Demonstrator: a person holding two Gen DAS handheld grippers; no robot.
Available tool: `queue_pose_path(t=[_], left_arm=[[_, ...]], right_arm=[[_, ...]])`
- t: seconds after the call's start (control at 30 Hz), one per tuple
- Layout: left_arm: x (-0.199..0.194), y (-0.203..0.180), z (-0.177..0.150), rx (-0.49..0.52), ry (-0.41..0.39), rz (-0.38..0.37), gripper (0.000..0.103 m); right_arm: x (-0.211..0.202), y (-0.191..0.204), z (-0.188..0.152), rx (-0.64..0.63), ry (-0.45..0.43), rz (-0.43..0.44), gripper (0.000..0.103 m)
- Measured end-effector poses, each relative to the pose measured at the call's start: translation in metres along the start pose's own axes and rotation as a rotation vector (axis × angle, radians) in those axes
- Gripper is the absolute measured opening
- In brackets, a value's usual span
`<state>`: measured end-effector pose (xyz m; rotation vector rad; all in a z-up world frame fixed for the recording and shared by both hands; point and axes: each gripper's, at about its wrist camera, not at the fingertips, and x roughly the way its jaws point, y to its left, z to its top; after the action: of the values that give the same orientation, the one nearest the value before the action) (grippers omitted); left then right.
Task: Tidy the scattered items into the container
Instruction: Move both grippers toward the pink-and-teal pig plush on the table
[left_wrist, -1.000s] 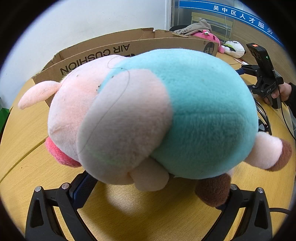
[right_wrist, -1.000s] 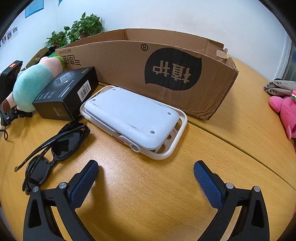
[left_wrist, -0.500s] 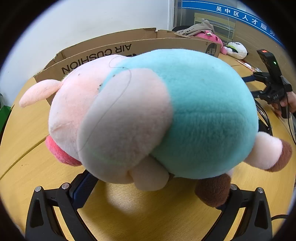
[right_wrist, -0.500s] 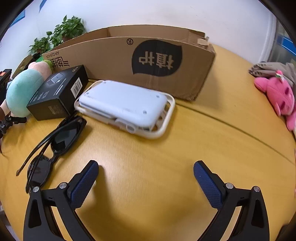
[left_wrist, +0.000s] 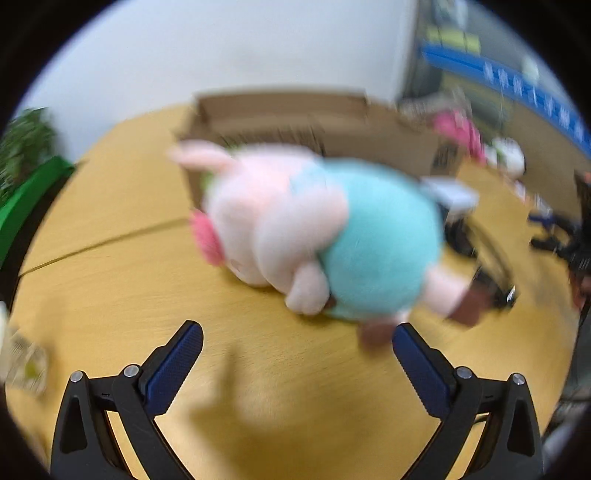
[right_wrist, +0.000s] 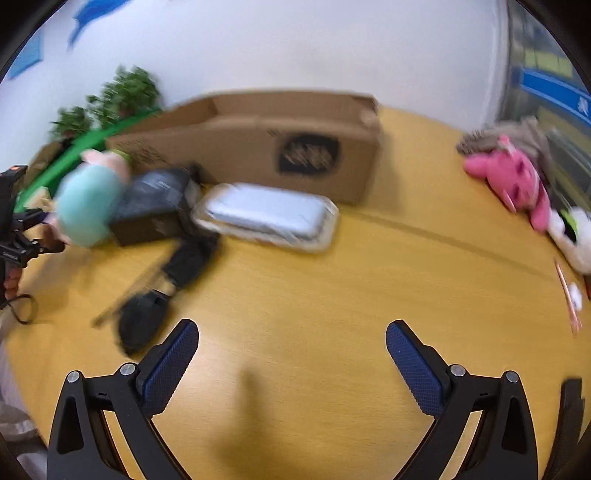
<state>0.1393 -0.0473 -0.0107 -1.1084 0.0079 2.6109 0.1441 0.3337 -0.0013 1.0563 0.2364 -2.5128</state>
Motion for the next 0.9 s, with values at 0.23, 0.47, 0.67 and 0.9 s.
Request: queue_pose_path(t=[0.23,0.47,0.67,0.9], left_arm=[[-0.033,0.018,0.017,-0.297,-0.052,-0.025,0.004],[-0.023,-0.007,0.033,-0.276,-0.102,0.101,0.087],[-0.021,-0.017,0.040,-0.263,-0.133,0.095,0.087],[-0.019,-0.024,0.045,-0.251,-0.148,0.102,0.087]], right_arm=[[0.008,0.024,0.032,0.019,-0.037,0.100,0.041],[0.002,0.039,0.033,0.007,-0.070,0.059,0.103],[-0.001,0.037,0.032,0.053,-0.063,0.025,0.103],[0.005,0.041,0.033,0.070,-0.031,0.038,0.103]])
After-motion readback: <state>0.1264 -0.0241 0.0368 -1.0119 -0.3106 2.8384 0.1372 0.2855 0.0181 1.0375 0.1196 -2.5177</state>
